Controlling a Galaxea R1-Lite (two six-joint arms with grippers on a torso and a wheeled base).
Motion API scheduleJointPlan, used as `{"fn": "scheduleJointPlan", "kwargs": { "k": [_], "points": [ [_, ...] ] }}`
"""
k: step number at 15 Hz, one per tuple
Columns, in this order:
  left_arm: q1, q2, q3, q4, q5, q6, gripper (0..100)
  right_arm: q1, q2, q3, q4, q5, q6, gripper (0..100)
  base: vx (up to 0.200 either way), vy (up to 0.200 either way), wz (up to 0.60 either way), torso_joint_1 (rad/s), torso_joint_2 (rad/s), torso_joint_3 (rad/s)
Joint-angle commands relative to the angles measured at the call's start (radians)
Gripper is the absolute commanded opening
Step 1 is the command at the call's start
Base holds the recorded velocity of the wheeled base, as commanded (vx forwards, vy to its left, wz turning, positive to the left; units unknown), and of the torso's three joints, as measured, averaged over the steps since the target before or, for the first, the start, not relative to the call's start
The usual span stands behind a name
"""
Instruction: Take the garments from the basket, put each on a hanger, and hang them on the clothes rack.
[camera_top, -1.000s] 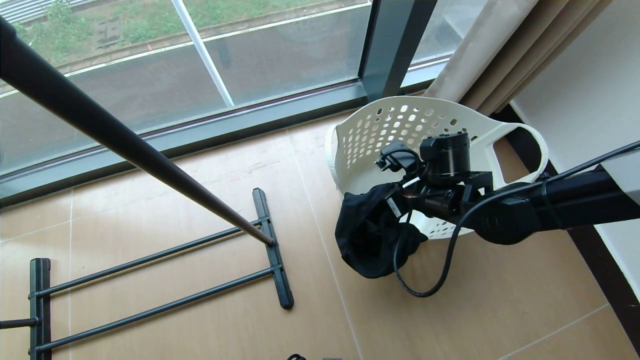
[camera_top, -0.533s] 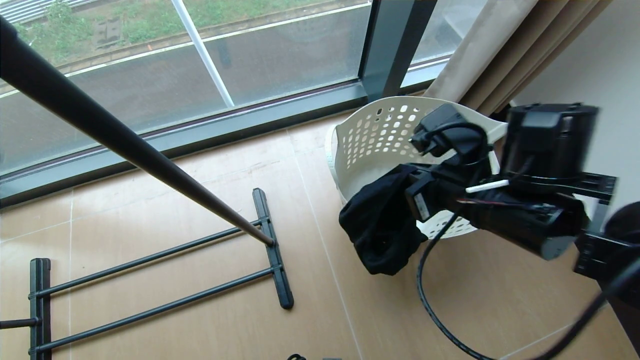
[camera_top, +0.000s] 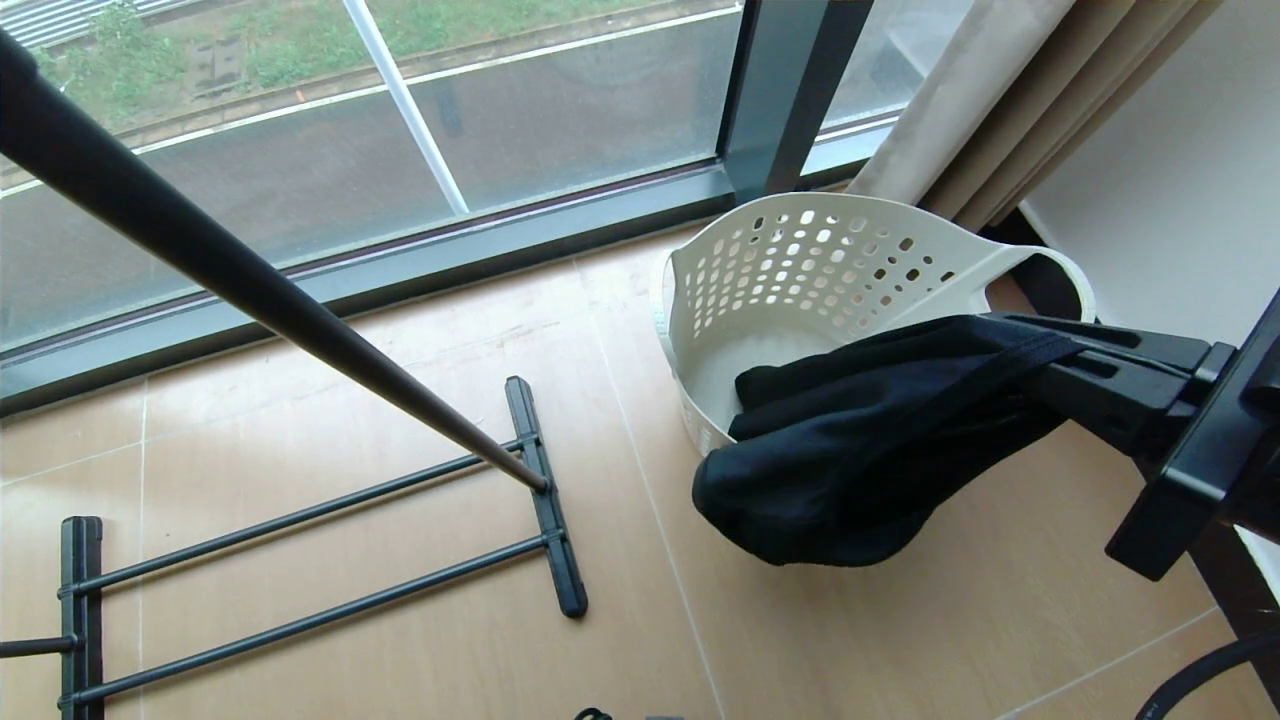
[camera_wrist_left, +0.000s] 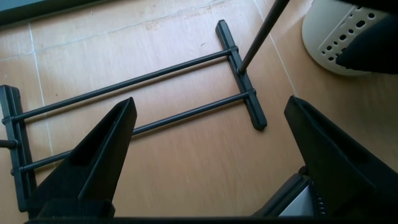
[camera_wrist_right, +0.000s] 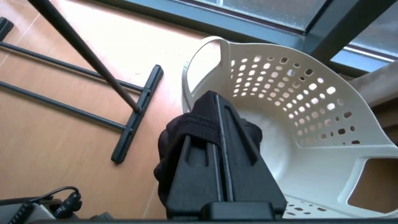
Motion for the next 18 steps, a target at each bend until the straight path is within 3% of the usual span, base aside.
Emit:
{"fn": "scheduleJointPlan", "kwargs": {
  "k": [1, 5, 18],
  "points": [
    [0.0, 0.001, 0.001, 0.0, 0.0, -0.001, 100, 0.003, 0.009, 0.01, -0.005, 0.001, 0.0, 0, 0.0, 0.0, 0.0, 0.0, 0.0, 0.0],
    [0.0, 0.001, 0.001, 0.0, -0.004, 0.0, 100, 0.004, 0.038, 0.009, -0.005, 0.001, 0.002, 0, 0.0, 0.0, 0.0, 0.001, 0.0, 0.063],
    [0.0, 0.001, 0.001, 0.0, -0.004, -0.003, 100, 0.003, 0.04, 0.012, -0.005, 0.0, 0.002, 0, 0.0, 0.0, 0.0, 0.002, 0.0, 0.2]
  ]
}}
